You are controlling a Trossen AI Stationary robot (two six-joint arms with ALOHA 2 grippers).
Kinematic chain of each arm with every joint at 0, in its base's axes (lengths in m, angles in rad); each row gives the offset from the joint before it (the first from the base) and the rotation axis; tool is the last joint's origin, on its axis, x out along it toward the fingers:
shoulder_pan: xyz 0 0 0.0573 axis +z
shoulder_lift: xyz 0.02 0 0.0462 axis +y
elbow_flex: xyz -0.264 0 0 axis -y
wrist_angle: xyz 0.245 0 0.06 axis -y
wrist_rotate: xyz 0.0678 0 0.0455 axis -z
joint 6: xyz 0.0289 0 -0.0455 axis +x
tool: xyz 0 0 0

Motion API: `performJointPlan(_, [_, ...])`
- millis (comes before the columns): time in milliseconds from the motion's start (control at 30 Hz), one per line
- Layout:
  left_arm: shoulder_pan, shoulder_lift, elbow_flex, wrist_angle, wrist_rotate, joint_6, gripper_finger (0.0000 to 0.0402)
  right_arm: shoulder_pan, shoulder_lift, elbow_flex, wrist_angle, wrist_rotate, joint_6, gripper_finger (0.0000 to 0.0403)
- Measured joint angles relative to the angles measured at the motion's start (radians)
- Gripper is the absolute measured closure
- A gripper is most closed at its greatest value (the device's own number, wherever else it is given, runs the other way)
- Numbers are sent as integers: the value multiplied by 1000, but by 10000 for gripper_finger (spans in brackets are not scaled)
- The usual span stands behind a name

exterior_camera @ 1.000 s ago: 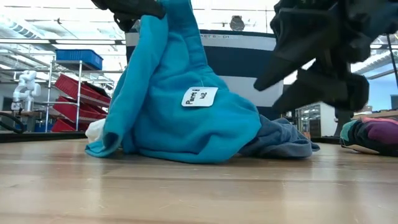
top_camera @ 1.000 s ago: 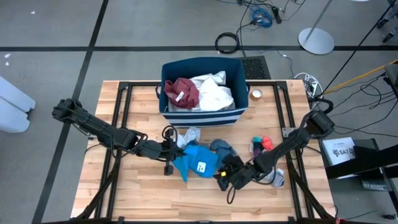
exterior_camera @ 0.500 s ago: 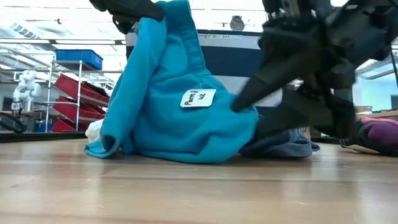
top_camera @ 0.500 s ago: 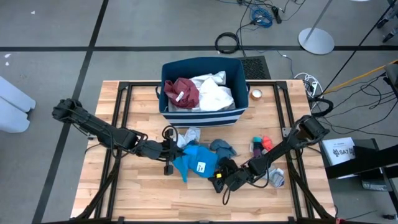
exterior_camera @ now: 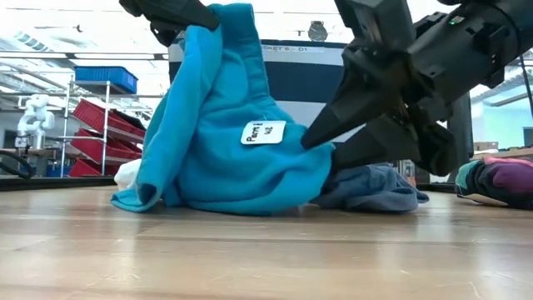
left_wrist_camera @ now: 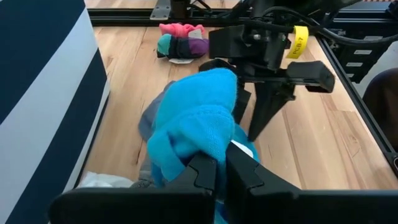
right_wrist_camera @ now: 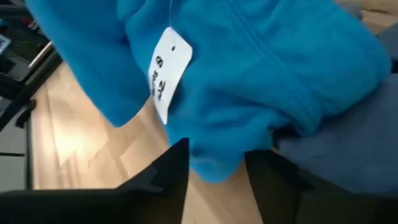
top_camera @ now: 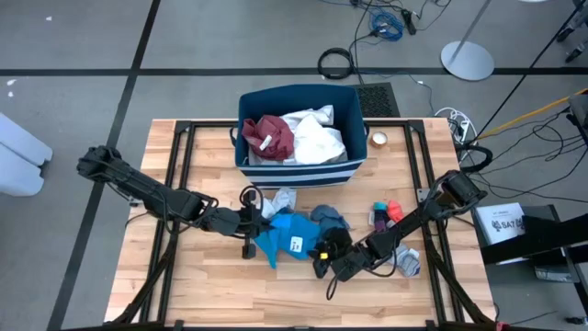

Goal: Sort clothes
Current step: Put the blue shorts into the blue bin

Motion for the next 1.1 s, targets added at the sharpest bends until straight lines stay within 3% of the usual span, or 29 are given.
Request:
performJointPlan(300, [0,0,0,0,4,0,387,-15,0,0,78,4,-185,394])
performJointPlan(500, [0,0,0,1,7,0,387,-14,0,0,316,-51,-353,401])
performJointPlan(833, [0,0,0,5,95,-53,387,-57,-1,0,602,1,-634,402])
performJointPlan(1100, [28,0,0,77,99,-190,387,-108,-1,0,629,-49,-687,402])
